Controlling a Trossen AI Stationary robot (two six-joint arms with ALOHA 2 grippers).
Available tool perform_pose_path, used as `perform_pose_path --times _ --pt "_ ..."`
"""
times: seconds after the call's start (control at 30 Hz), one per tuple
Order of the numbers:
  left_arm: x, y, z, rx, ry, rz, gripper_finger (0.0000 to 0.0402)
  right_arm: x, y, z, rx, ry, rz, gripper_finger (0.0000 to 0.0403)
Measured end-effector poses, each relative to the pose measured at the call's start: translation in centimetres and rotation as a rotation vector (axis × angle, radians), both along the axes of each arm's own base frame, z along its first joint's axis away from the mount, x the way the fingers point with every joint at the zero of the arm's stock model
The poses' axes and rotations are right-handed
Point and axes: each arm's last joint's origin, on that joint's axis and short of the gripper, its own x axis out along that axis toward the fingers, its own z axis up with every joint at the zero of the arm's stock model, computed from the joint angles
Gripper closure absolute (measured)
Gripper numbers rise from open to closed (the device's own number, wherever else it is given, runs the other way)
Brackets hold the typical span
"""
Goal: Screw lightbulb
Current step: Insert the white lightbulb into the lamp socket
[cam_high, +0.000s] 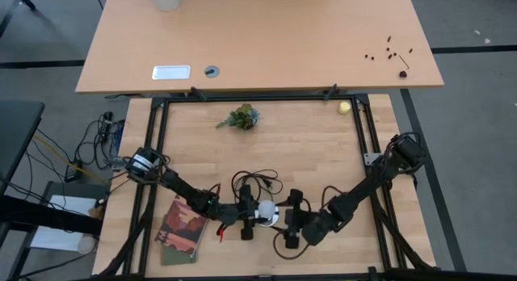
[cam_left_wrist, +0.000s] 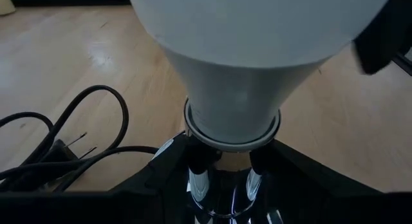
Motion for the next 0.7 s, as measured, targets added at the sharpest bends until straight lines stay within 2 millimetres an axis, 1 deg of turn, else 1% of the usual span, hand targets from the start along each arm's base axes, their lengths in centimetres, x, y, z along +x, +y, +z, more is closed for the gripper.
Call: perform_pose_path --times 0.23,0.37,0.47,0.57,0.7 --pt "0.1 0.0 0.1 -0.004 -0.020 0.012 0.0213 0.8 -1.8 -0.3 -0.004 -0.084 0.045 0.0057" --pt "0.3 -0.1 0.2 -0.004 -0.022 0.017 0.0213 0.6 -2.4 -0.5 0.009 -0.156 0.069 0.0061" --pt "0.3 -0.1 0.3 -0.005 -0.025 0.018 0.0213 0.4 -2.9 -0.8 0.022 -0.180 0.085 0.0075" --pt "0.3 -0.1 0.3 -0.009 -0.028 0.021 0.0213 0.5 -3.3 -1.2 0.033 -0.167 0.108 0.0095" --pt "0.4 0.1 0.5 -0.015 -0.042 0.028 0.0213 0.7 -3.6 -1.0 0.027 -0.178 0.126 0.0116"
